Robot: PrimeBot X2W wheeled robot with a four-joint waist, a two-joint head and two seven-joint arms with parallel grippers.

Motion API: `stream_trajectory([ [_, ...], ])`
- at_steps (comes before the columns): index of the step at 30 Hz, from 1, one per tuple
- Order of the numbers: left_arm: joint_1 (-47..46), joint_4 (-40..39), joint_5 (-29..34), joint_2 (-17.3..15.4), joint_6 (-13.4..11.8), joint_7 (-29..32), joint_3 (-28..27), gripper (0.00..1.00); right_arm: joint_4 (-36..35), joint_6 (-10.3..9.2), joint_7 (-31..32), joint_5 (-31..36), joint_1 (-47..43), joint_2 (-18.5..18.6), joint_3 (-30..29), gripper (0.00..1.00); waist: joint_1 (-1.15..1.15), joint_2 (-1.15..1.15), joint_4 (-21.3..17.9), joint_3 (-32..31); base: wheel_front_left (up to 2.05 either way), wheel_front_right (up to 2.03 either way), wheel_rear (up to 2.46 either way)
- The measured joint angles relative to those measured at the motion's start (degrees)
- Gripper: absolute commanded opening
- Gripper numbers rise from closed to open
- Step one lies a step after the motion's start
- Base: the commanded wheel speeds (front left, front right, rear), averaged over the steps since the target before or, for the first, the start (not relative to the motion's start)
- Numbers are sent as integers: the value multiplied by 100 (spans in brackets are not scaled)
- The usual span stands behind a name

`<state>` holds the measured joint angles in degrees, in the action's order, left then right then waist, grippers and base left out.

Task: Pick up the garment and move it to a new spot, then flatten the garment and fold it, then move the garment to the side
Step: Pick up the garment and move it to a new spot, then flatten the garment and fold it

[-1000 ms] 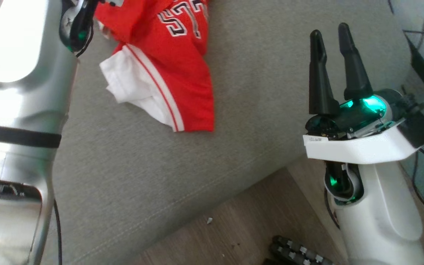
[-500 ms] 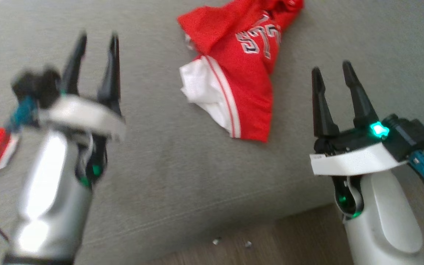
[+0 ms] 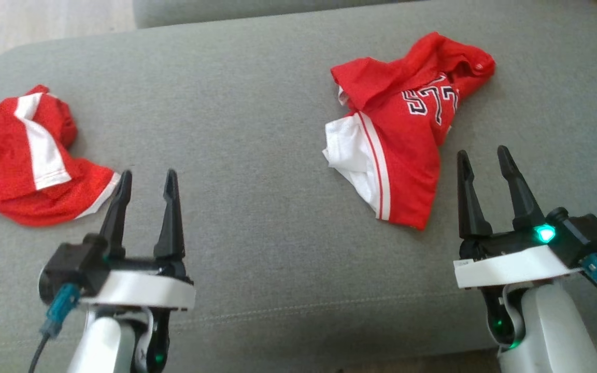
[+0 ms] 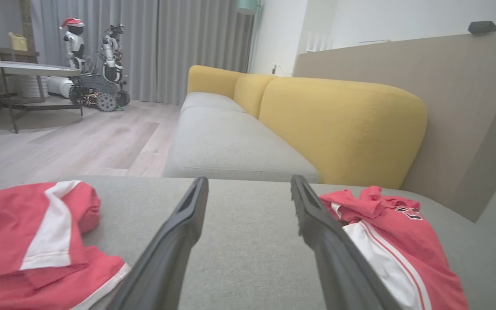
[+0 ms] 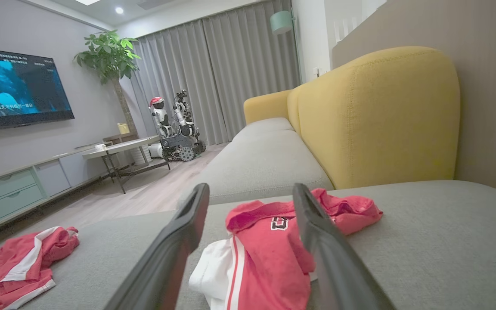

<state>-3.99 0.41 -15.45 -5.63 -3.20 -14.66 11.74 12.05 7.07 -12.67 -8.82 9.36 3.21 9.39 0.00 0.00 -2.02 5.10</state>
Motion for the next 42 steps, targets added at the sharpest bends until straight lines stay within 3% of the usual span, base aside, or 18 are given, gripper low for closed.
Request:
stream_trajectory([
  [18, 363, 110, 358, 253, 247, 0, -316, 100, -2, 0, 189, 9, 1, 0, 8, 100, 0, 0, 246, -28, 0, 0, 0],
  [30, 200, 305, 312, 282, 268, 0, -24, 100, 1452, 0, 957, 467, 511, -1, -276, 100, 0, 0, 781, 351, 0, 0, 0],
  [42, -91, 350, 209, 288, 261, 0, 98, 100, 2647, 0, 993, 950, 1204, 1, -756, 100, 0, 0, 1311, 793, 0, 0, 0],
])
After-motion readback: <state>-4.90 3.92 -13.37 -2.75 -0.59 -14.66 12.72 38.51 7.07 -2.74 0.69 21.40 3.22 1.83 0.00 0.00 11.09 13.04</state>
